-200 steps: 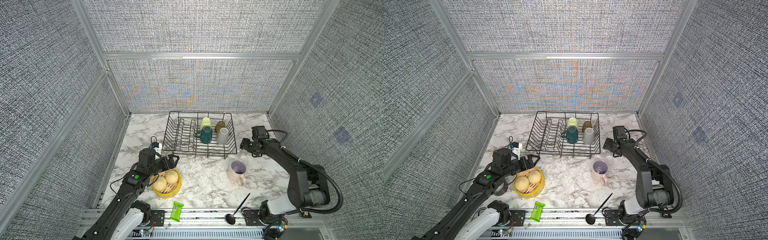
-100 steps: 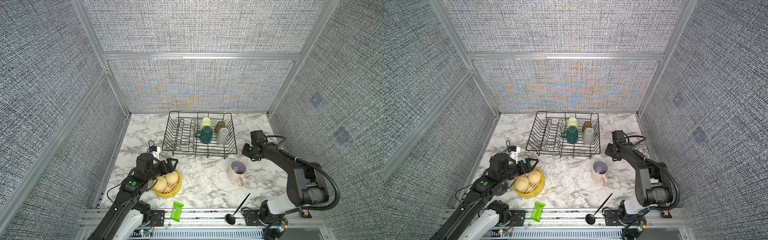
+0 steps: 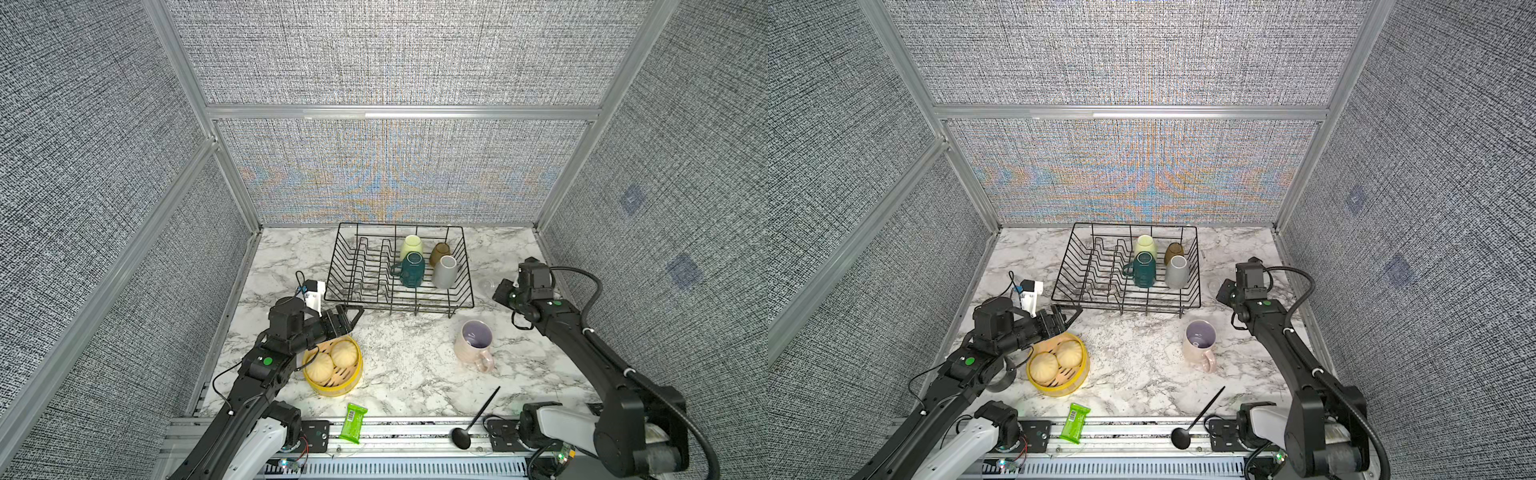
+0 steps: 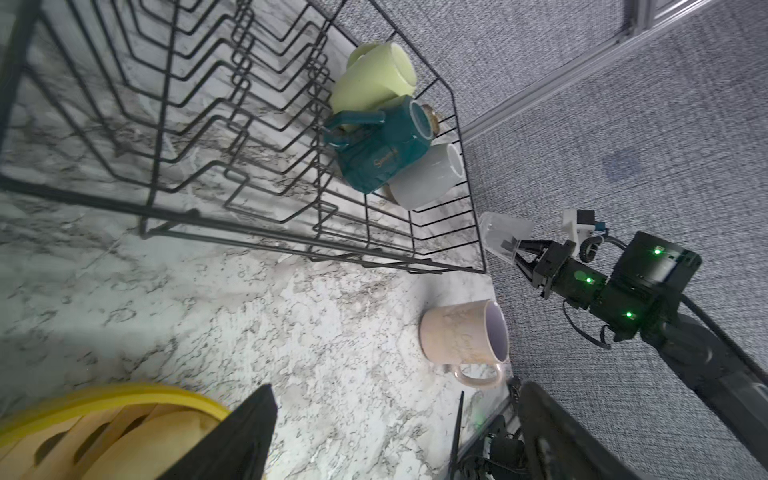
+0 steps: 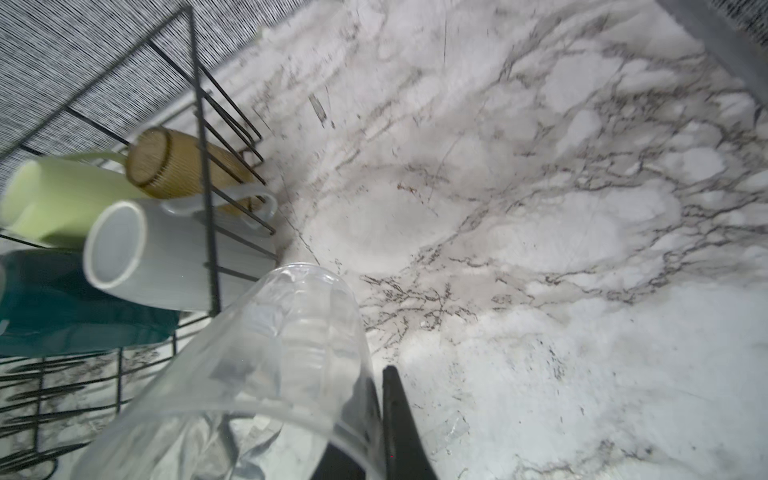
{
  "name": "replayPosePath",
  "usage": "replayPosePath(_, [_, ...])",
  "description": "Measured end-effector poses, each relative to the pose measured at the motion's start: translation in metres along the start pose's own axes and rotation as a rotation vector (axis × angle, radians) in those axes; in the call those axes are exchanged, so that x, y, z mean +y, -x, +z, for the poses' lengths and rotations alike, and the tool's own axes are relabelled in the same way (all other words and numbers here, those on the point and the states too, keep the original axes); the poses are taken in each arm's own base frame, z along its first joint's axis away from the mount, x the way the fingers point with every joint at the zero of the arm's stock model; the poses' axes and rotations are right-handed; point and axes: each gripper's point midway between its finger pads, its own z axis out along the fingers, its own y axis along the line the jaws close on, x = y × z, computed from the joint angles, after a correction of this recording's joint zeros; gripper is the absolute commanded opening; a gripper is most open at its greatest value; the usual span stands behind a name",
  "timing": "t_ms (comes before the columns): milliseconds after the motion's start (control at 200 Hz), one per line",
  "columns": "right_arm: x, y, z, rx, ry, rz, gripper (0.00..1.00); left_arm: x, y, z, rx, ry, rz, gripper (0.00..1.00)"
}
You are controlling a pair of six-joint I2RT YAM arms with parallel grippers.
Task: Load the cups into the dish rack
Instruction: 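Grasp the clear plastic cup on the table with the right gripper, then lift the clear cup toward the left gripper while the left gripper approaches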
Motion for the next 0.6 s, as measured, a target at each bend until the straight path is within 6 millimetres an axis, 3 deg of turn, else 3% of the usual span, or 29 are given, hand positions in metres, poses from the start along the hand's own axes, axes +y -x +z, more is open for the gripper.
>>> replayPosePath(145, [0.023,0.015,-0.025,-0.085,0.115,-0.007,0.08,-0.028,0.01,0.003,0.024,-0.101,-0.019,0.92])
replayPosePath(320, [0.073,0.032,-0.058,-0.161,0.364,-0.057,0.02,-0.045,0.002,0.021,0.151,-0.226,-0.074,0.92])
replayPosePath(460, [0.12,0.031,-0.078,-0.131,0.595,-0.103,0.0,-0.059,-0.011,0.03,0.255,-0.328,-0.097,0.93])
replayPosePath(600, [0.169,0.01,-0.094,-0.027,0.819,-0.173,0.0,-0.081,-0.009,0.028,0.288,-0.434,-0.056,0.95])
